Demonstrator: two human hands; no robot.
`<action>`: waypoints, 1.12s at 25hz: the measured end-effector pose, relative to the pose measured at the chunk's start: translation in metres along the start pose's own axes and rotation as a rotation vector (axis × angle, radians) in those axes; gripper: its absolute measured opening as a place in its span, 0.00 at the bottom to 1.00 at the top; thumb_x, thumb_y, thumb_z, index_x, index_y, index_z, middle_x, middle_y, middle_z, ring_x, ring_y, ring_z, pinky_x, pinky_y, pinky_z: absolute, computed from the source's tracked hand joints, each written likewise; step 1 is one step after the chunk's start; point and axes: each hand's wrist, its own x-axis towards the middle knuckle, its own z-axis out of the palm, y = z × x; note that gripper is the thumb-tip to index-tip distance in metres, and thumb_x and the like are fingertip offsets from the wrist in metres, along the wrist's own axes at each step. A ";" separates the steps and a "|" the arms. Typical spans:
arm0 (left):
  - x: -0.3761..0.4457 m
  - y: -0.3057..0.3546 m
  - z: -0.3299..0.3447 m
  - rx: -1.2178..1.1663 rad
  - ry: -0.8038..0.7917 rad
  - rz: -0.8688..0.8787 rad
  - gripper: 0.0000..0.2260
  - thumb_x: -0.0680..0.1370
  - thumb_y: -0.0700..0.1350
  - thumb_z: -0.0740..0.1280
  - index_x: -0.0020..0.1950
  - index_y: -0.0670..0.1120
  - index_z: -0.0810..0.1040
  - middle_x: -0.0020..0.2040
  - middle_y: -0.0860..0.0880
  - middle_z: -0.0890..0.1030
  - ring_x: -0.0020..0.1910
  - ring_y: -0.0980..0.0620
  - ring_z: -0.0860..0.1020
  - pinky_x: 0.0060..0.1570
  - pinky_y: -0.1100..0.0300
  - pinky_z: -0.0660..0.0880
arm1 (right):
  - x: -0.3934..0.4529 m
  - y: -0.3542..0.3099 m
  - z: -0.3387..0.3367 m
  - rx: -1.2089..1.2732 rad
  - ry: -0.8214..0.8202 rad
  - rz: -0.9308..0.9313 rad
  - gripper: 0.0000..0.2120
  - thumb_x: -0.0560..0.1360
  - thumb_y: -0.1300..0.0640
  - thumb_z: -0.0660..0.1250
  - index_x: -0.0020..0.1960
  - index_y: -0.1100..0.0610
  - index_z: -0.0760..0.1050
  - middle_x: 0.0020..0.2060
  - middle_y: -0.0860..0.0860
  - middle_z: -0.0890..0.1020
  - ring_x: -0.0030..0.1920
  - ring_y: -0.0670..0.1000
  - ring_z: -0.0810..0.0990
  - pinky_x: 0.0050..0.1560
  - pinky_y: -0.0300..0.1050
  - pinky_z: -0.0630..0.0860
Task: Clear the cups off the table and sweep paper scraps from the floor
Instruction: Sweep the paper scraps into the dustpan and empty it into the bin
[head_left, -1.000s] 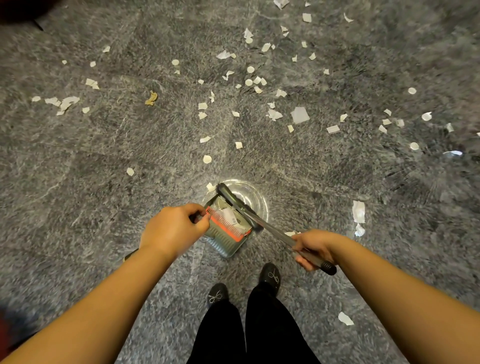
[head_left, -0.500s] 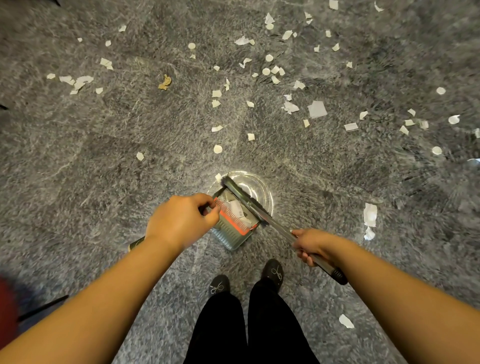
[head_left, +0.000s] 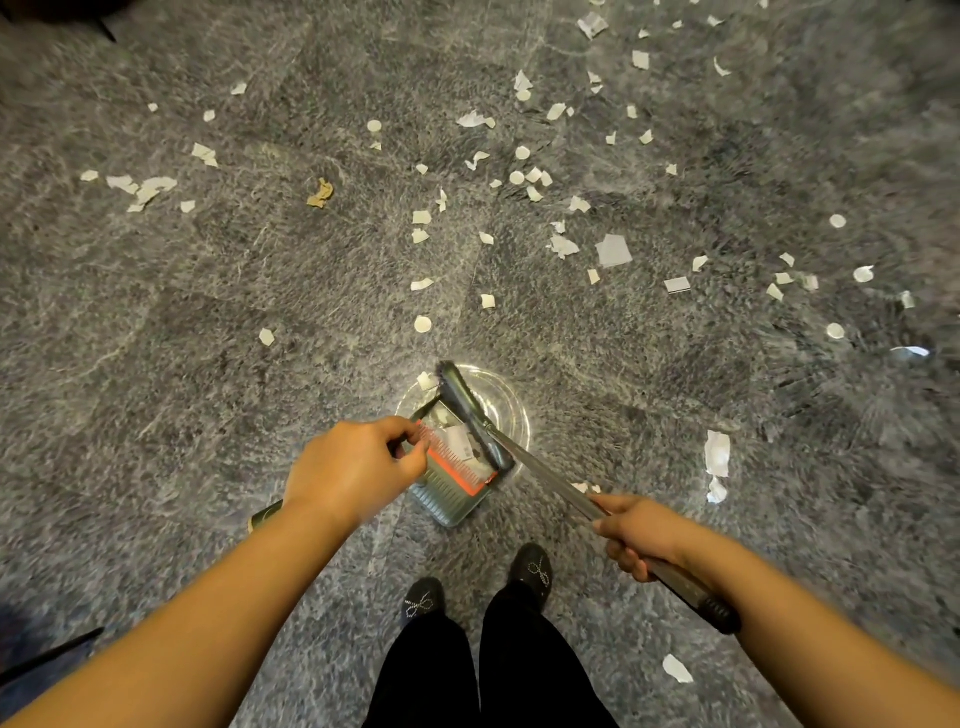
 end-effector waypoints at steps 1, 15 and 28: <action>0.001 0.000 -0.001 -0.001 -0.005 -0.005 0.07 0.75 0.63 0.60 0.47 0.64 0.75 0.31 0.62 0.77 0.26 0.60 0.74 0.23 0.66 0.64 | -0.003 0.000 -0.002 0.017 0.019 -0.016 0.22 0.81 0.64 0.55 0.73 0.48 0.61 0.21 0.49 0.66 0.18 0.44 0.62 0.19 0.32 0.60; 0.006 -0.012 0.005 -0.021 0.016 -0.005 0.11 0.74 0.63 0.60 0.50 0.63 0.77 0.33 0.61 0.79 0.29 0.59 0.75 0.25 0.64 0.66 | 0.077 -0.033 0.031 -0.046 -0.068 0.002 0.14 0.80 0.67 0.55 0.62 0.54 0.67 0.22 0.49 0.67 0.18 0.44 0.63 0.18 0.33 0.62; -0.019 -0.019 -0.004 -0.058 -0.035 0.120 0.05 0.74 0.58 0.66 0.47 0.62 0.79 0.32 0.69 0.77 0.29 0.66 0.75 0.20 0.71 0.61 | -0.026 0.043 0.032 0.446 0.037 -0.061 0.17 0.82 0.67 0.52 0.63 0.48 0.65 0.21 0.50 0.66 0.17 0.44 0.61 0.18 0.31 0.57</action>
